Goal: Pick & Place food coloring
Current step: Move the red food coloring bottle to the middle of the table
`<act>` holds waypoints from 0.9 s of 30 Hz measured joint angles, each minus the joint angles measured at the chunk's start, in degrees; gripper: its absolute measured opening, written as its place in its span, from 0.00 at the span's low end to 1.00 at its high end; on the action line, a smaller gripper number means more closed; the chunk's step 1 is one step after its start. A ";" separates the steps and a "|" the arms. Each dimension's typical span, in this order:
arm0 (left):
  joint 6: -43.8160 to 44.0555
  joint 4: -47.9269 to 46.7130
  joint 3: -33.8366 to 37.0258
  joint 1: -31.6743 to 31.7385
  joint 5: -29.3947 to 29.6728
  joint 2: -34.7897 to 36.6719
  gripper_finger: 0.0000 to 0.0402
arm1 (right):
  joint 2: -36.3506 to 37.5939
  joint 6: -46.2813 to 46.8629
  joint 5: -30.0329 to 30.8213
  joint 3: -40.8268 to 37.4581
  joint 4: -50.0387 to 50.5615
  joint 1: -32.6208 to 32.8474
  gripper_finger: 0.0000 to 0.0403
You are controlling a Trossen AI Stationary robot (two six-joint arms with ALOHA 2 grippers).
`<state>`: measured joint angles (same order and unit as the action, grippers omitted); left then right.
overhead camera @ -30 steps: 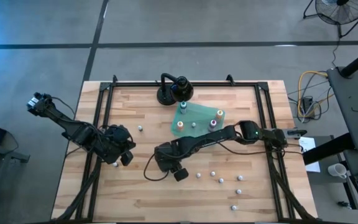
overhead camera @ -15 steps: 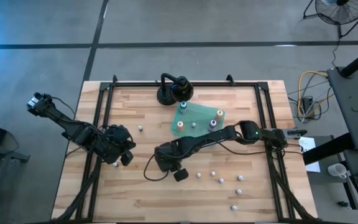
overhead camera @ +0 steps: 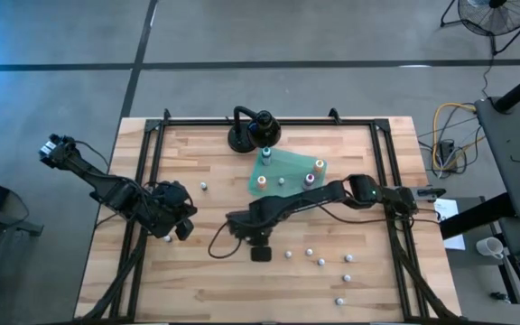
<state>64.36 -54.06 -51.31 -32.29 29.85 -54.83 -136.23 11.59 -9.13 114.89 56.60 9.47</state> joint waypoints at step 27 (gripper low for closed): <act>-0.46 0.01 0.02 0.01 -0.24 0.00 0.00 | 0.88 39.64 -16.73 -1.92 31.44 -4.02 0.13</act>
<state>63.90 -54.04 -51.29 -32.28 29.61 -54.83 -135.35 51.24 -25.86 112.97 88.04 5.45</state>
